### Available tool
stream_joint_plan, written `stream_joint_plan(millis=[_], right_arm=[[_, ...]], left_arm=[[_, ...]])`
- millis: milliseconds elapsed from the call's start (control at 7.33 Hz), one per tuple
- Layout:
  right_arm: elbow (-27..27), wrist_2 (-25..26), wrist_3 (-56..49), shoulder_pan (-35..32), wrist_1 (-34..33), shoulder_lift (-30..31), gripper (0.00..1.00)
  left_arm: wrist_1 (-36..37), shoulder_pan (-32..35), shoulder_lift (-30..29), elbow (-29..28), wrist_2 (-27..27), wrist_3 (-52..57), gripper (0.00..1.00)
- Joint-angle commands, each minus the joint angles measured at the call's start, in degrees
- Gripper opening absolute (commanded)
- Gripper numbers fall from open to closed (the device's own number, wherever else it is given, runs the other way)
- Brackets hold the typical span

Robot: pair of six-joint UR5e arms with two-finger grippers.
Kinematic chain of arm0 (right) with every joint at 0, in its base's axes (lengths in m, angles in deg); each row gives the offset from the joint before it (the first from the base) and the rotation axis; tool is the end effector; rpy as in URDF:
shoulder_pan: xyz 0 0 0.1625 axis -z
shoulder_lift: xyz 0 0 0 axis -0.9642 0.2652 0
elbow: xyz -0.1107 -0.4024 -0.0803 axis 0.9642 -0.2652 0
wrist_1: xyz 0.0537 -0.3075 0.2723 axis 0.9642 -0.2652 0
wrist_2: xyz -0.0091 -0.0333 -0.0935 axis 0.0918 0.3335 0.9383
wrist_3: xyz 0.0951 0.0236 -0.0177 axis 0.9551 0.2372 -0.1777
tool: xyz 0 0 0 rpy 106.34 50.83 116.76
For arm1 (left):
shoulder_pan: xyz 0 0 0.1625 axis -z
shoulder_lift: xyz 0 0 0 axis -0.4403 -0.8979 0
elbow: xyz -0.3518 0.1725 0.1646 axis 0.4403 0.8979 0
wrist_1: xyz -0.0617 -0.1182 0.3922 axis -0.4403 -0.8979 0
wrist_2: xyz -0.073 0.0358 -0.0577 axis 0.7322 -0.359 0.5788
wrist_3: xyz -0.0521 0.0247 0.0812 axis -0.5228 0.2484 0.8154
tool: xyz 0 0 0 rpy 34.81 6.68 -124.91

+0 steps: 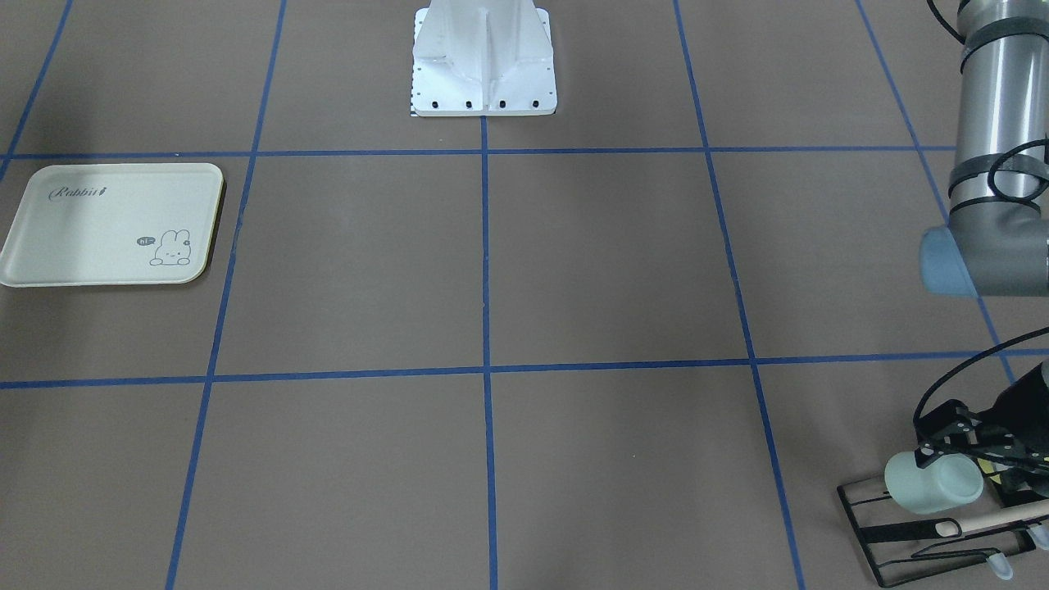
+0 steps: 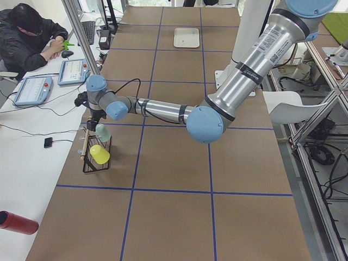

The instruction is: Left arm grabs green cup and hands to right arm on tray

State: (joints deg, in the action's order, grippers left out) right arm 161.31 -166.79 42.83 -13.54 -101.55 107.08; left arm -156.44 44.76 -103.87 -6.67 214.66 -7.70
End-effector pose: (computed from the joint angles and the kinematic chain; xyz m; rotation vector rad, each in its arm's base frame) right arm 0.0471 -0.4604 0.5412 0.2980 -0.8192 -0.0498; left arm 0.1810 -0.7543 0.4598 0.4209 0.7668 0.2109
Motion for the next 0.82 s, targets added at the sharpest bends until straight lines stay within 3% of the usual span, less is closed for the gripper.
stream_joint_plan(millis=[0, 682], right_arm=[[0.0, 0.0, 0.0, 0.0, 0.0, 0.0, 1.00], [0.0, -0.4, 0.0, 0.0, -0.1, 0.0, 1.00]], left_arm=[[-0.1, -0.1, 0.1, -0.6, 0.0, -1.2, 1.00], [-1.1, -1.2, 0.0, -2.0, -0.2, -1.1, 1.00]])
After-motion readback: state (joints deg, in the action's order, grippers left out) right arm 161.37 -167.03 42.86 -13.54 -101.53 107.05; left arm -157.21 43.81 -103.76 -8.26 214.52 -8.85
